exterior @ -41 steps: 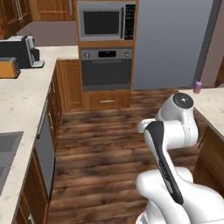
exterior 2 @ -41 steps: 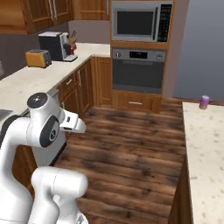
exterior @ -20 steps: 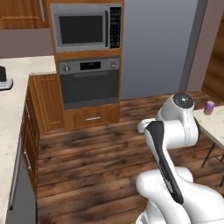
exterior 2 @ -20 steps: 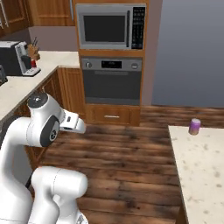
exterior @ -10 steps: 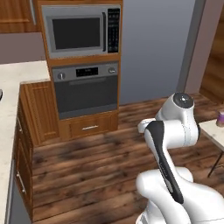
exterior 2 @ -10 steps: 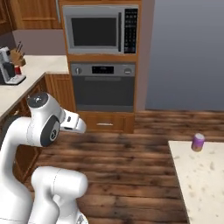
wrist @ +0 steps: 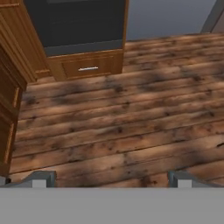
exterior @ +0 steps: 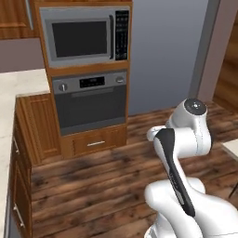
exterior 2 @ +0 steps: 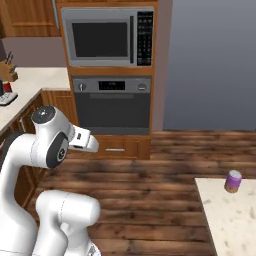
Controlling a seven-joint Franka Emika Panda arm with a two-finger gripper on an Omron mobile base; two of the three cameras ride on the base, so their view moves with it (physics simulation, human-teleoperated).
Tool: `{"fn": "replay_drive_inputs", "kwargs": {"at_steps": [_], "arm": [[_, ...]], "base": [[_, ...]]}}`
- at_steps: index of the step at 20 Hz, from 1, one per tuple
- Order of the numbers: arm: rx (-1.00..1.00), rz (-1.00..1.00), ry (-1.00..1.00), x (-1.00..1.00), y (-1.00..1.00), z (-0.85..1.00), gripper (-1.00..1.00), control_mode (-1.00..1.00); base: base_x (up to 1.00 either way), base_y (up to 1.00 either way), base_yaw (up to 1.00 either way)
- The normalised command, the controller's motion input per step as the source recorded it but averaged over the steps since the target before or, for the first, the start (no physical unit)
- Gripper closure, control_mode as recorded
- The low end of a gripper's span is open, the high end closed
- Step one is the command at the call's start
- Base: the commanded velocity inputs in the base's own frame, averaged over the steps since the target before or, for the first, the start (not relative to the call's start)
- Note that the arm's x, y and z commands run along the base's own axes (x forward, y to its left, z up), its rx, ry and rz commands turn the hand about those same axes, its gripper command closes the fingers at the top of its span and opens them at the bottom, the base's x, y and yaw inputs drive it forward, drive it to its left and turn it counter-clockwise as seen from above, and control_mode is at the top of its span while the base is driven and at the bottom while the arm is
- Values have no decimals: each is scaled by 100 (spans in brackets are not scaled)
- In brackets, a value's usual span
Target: Four empty soda cans are scattered around the kitchen. Gather all the cans and cluster them next to the stove for recycling.
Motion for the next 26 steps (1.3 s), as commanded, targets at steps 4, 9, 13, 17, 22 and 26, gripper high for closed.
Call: {"fn": "replay_drive_inputs", "kwargs": {"at_steps": [4, 9, 13, 17, 22, 26], "arm": [[0, 0, 0, 0, 0, 0, -100, 100], [0, 0, 0, 0, 0, 0, -100, 100], [0, 0, 0, 0, 0, 0, -100, 100], [0, 0, 0, 0, 0, 0, -100, 100], [0, 0, 0, 0, 0, 0, -100, 100], [0, 0, 0, 0, 0, 0, -100, 100]], "base": [[65, 33, -4], [67, 37, -1], [54, 46, 8], [37, 45, 18], [22, 41, 27], [-3, 42, 26]]}}
